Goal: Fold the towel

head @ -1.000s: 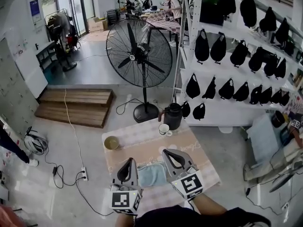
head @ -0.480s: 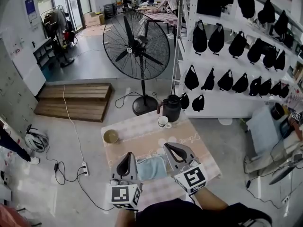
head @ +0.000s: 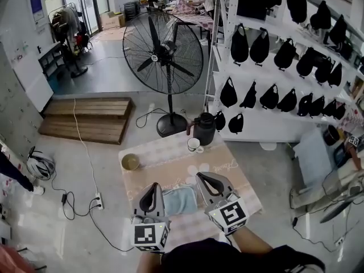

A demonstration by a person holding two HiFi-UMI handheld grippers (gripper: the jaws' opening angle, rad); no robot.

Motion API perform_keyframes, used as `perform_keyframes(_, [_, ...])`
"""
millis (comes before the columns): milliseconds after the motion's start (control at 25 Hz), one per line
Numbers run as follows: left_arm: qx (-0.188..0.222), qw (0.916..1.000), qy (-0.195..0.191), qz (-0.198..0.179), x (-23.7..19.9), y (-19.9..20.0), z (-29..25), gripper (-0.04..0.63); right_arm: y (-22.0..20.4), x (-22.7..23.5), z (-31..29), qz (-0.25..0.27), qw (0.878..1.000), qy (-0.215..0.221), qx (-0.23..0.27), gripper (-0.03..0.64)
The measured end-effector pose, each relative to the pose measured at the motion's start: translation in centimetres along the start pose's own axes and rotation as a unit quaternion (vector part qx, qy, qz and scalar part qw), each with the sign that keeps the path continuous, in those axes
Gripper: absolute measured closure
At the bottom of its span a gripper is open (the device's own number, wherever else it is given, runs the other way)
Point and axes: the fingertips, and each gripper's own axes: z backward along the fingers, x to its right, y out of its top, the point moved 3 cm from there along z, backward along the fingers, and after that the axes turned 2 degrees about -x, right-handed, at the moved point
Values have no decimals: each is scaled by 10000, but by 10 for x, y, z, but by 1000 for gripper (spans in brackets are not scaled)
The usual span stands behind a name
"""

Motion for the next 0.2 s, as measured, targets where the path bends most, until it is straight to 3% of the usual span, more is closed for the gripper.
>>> perform_keyframes(200, [-52,9999,22,93,-2,-5,-2,591,-3,2,2,9,10000,-1,-87,617])
